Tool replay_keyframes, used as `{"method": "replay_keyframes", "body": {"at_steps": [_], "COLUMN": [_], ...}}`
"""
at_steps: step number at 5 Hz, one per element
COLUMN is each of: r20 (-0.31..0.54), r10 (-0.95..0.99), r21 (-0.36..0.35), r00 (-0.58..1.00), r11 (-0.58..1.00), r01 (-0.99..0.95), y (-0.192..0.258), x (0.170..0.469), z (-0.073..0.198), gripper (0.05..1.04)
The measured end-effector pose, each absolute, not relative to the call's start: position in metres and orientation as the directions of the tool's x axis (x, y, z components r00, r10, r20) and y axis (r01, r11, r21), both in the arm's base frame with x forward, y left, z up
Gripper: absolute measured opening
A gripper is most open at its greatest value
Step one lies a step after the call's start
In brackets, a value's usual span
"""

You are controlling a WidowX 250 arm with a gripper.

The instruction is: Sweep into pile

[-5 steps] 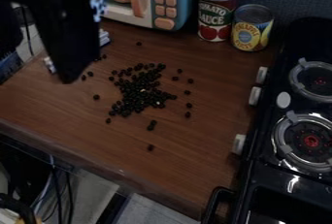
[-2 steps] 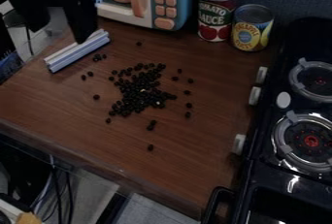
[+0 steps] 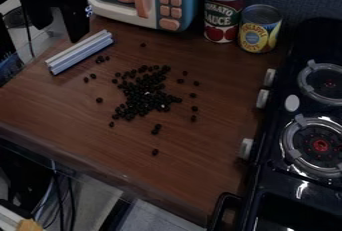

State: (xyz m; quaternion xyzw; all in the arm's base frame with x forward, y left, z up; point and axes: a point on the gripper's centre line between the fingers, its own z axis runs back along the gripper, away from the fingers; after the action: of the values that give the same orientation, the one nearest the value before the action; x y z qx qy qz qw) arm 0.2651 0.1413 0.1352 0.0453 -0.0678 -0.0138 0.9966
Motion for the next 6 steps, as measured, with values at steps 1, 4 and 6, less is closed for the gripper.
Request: {"method": "replay_keyframes", "body": {"at_steps": [1,4,6], "r20": [0.138,0.134,0.129], "r10": [-0.066,-0.083,-0.056], "r21": [0.098,0.112,0.106], "r00": [0.988,0.988,0.990], "r11": [0.994,0.991,0.993], "r01": [0.052,0.068,0.043], "y": [0.171,0.224,0.234], "x": [0.285,0.337,0.367], "z": [0.111,0.055,0.044], "gripper": [0.996,0.996,0.996]}}
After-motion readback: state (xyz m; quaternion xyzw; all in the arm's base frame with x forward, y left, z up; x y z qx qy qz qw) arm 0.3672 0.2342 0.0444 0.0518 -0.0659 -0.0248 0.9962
